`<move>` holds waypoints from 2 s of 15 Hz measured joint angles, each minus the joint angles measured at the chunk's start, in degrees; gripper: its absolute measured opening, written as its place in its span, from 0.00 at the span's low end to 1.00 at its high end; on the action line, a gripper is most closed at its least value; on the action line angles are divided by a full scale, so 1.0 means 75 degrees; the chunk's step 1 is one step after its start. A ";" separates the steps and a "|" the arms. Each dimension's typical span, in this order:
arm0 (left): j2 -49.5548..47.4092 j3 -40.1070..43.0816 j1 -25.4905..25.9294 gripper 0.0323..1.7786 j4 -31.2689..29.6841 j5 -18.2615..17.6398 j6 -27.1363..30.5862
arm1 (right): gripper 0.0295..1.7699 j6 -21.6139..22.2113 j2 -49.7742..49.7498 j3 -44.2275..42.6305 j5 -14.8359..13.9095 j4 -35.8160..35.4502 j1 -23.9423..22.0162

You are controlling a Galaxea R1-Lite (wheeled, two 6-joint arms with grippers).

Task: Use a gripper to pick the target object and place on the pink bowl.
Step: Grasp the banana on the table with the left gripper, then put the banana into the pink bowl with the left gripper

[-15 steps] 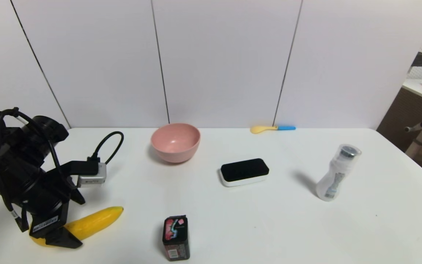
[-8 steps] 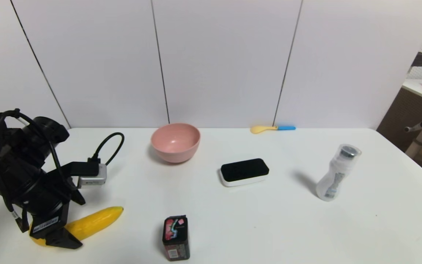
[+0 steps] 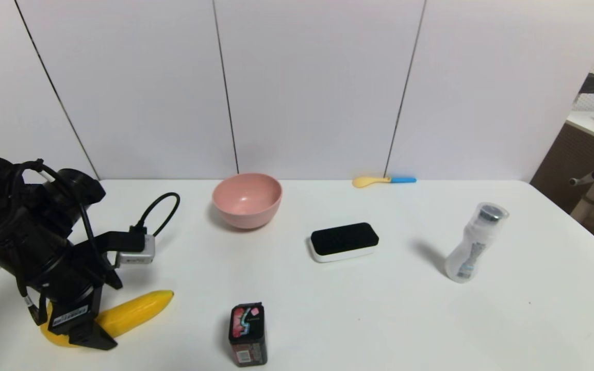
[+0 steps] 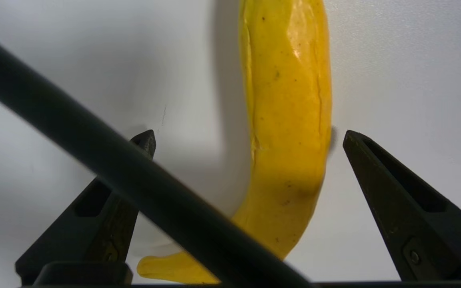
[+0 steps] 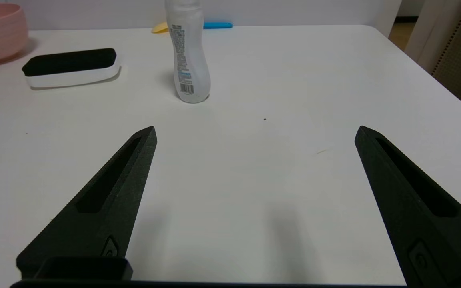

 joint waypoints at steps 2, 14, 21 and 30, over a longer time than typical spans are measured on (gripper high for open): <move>0.0059 0.0081 -0.0003 0.95 -0.0140 0.0011 -0.0003 | 0.97 0.0000 0.0000 0.0000 0.0003 0.0000 0.0000; 0.0111 0.0229 -0.0018 0.60 -0.0210 0.0060 -0.0010 | 0.97 0.0003 0.0000 0.0000 0.0000 -0.0002 0.0000; 0.0008 0.0145 -0.0054 0.30 -0.0177 0.0055 -0.0003 | 0.97 0.0003 0.0000 0.0000 0.0000 0.0000 0.0000; -0.0216 -0.2675 -0.0814 0.30 -0.0111 -0.0076 -0.0647 | 0.97 0.0005 0.0000 0.0000 0.0003 0.0000 0.0000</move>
